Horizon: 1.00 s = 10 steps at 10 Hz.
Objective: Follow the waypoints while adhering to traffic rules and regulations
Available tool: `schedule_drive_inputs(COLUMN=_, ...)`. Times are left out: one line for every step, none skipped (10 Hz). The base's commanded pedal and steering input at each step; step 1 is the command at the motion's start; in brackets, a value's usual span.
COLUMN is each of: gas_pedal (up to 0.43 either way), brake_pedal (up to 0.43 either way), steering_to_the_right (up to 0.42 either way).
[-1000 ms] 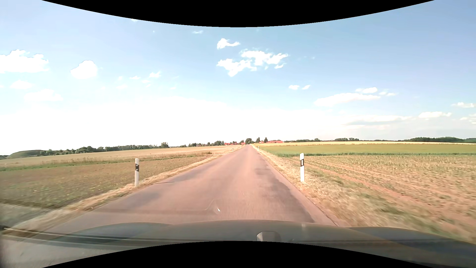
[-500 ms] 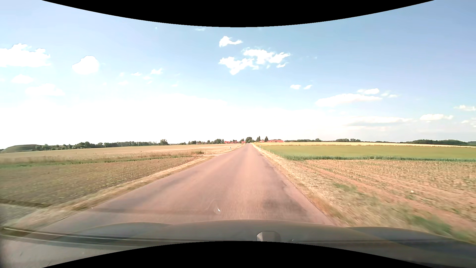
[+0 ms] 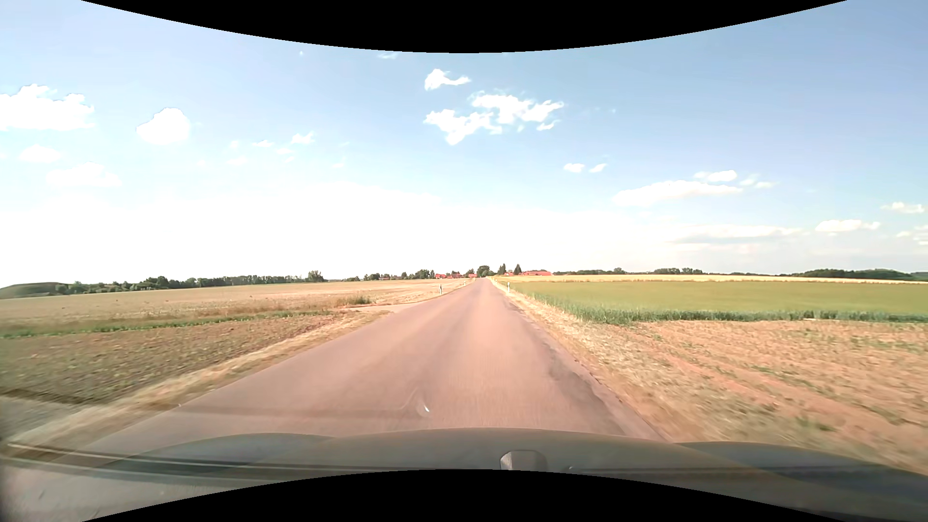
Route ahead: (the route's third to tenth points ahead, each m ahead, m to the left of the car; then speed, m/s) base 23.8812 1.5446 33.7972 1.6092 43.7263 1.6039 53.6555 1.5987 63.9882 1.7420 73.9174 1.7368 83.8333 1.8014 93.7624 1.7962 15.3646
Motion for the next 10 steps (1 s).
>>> schedule_drive_inputs(gas_pedal=0.047, brake_pedal=0.006, steering_to_the_right=0.002)
schedule_drive_inputs(gas_pedal=0.047, brake_pedal=0.006, steering_to_the_right=0.001)
schedule_drive_inputs(gas_pedal=0.067, brake_pedal=0.006, steering_to_the_right=0.0)
schedule_drive_inputs(gas_pedal=0.067, brake_pedal=0.006, steering_to_the_right=0.0)
schedule_drive_inputs(gas_pedal=0.067, brake_pedal=0.006, steering_to_the_right=-0.001)
schedule_drive_inputs(gas_pedal=0.067, brake_pedal=0.006, steering_to_the_right=-0.001)
schedule_drive_inputs(gas_pedal=0.067, brake_pedal=0.006, steering_to_the_right=-0.001)
schedule_drive_inputs(gas_pedal=0.067, brake_pedal=0.006, steering_to_the_right=-0.002)
schedule_drive_inputs(gas_pedal=0.067, brake_pedal=0.006, steering_to_the_right=-0.001)
schedule_drive_inputs(gas_pedal=0.067, brake_pedal=0.006, steering_to_the_right=-0.001)
